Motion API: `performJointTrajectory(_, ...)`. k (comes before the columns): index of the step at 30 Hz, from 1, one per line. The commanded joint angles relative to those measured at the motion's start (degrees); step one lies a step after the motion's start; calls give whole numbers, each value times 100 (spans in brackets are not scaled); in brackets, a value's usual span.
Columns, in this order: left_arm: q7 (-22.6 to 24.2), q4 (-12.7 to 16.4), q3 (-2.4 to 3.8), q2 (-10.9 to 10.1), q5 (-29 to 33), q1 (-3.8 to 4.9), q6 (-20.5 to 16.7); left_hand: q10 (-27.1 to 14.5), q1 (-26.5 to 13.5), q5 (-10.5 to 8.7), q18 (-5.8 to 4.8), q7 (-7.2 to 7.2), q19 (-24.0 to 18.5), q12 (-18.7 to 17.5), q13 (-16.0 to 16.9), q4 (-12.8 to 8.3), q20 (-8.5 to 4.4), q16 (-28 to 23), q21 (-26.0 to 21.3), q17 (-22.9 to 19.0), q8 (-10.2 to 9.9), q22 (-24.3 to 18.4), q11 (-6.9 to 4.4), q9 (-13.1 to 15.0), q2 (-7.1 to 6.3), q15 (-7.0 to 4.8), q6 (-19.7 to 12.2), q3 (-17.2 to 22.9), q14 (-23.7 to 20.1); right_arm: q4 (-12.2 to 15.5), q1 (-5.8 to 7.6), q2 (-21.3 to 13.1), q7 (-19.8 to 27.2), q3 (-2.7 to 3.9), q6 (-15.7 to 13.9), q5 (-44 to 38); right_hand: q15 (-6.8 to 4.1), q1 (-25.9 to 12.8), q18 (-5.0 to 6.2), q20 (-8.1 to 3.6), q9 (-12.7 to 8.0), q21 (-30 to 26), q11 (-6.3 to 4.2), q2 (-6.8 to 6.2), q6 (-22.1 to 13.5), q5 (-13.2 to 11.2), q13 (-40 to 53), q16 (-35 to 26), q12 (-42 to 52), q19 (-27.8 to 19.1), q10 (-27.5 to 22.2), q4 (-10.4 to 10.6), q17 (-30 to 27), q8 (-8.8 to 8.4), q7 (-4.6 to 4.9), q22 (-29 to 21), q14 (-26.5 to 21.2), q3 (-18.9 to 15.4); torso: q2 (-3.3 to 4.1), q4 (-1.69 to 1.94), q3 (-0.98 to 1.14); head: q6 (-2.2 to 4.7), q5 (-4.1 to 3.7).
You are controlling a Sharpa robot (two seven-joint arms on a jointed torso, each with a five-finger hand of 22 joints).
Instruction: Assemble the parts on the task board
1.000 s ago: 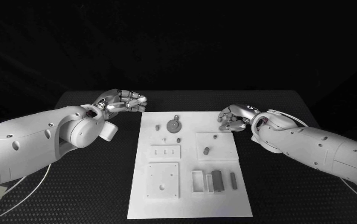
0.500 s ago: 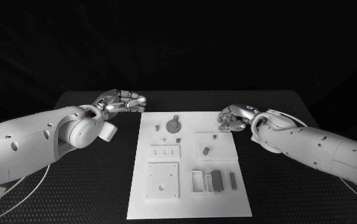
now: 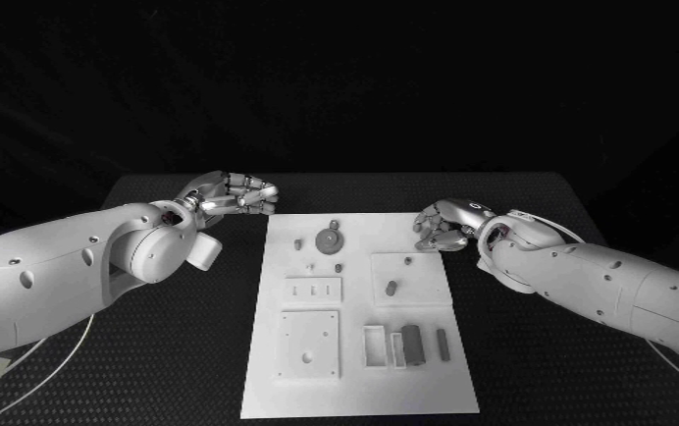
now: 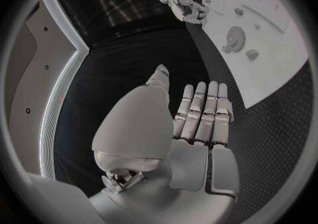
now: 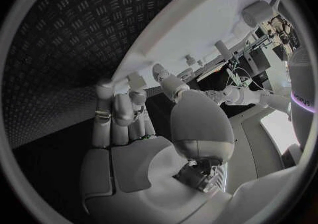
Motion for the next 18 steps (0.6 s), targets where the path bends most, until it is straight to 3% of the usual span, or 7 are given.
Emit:
performJointTrajectory(1, 26, 15, 4, 4, -16, 4, 103, 3, 71, 0, -18, 27, 31, -27, -9, -3, 5, -4, 25, 9, -28, 8, 28, -11, -2, 6, -7, -44, 48, 28, -19, -8, 25, -11, -271, 80, 68, -39, 267, -19, -10, -16, 60, -109, -338, 24, 1, 10, -10, 29, 9, 52, 2, -77, 198, 94, 3, -13, -2, 2, -1, 13, -7)
performJointTrajectory(8, 24, 17, 4, -11, -16, 4, 94, 2, 70, 0, -18, 22, 31, -29, -10, -3, 6, -6, 24, 9, -33, 8, 29, -14, -3, 6, -11, -47, 47, 211, -30, -70, 5, -10, -844, 210, 125, -303, 267, -15, -39, -20, 117, -329, -432, 23, 12, 33, 8, 45, -13, 271, 13, -132, 256, 92, -3, -68, -1, -2, 2, 23, -19)
performJointTrajectory(18, 23, 33, 4, -29, -16, 4, 104, 5, 72, 0, -17, 12, 33, -31, -11, -2, 5, -9, 22, 11, -49, 9, 29, -23, -4, 6, -28, -52, 49, 582, -118, -273, -349, -9, -1529, 239, 101, -358, 267, -46, -13, -12, 91, -301, -348, 24, 13, 52, 27, 65, -3, 318, 19, -77, 229, 96, 7, -102, -1, -4, 2, 28, -28)
